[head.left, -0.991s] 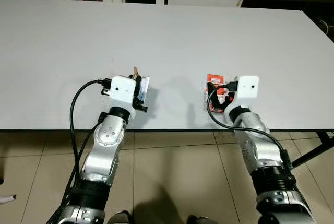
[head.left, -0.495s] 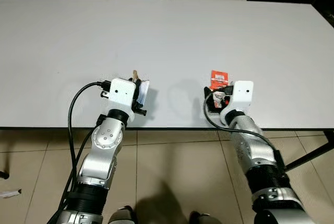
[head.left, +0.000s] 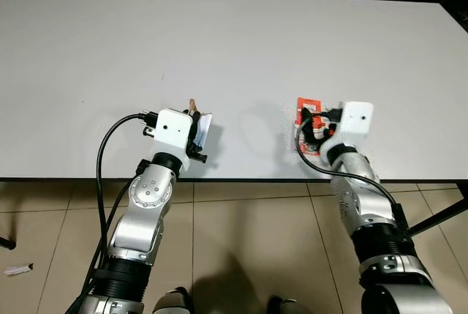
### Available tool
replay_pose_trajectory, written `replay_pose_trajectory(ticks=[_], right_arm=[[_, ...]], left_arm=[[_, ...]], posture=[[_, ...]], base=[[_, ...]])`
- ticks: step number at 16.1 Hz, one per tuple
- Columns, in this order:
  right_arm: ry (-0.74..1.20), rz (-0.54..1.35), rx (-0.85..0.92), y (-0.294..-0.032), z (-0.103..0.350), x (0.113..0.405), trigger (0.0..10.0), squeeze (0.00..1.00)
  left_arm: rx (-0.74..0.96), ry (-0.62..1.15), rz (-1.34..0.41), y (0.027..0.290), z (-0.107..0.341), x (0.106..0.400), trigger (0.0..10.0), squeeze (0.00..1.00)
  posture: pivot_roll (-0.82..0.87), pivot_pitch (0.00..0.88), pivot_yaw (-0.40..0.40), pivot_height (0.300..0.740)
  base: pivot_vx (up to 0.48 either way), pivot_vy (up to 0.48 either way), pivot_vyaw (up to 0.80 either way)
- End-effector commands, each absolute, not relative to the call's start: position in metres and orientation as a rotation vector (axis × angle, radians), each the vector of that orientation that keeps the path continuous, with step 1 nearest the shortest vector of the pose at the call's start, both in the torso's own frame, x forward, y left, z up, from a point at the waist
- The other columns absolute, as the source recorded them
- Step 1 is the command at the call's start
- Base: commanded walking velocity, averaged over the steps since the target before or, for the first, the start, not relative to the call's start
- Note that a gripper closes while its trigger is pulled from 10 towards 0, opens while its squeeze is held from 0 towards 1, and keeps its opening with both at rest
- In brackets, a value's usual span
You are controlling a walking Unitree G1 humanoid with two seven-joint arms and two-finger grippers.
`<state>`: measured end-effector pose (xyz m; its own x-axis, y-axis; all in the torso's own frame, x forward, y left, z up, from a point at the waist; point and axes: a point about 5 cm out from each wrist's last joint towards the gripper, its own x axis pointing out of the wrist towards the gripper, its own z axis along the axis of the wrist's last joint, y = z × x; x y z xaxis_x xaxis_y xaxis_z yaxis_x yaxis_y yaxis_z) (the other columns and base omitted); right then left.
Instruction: Picking trash to rubbish bin
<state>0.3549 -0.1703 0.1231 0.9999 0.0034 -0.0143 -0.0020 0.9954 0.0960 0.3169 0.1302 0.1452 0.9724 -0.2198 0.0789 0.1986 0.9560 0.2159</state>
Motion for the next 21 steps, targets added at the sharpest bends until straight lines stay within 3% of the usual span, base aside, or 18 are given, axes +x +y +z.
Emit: replay_pose_trajectory(ticks=[1,8,21], right_arm=[[0.033,-0.036,0.086,-0.180,0.117,0.353,10.0,0.00],[0.124,-0.076,0.103,-0.186,0.090,0.344,10.0,0.00],[0.190,0.047,0.166,-0.154,0.076,0.340,10.0,0.00]], left_arm=[[0.210,-0.102,-0.237,0.127,0.146,0.315,10.0,0.00],[0.217,-0.093,-0.249,0.127,0.147,0.314,10.0,0.00],[0.223,-0.089,-0.263,0.123,0.146,0.314,10.0,0.00]], posture=[[0.02,0.168,-0.005,0.740],[0.03,0.174,0.002,0.740],[0.03,0.172,-0.008,0.740]], base=[[0.000,0.000,0.00],[0.000,0.000,0.00],[0.000,0.000,0.00]])
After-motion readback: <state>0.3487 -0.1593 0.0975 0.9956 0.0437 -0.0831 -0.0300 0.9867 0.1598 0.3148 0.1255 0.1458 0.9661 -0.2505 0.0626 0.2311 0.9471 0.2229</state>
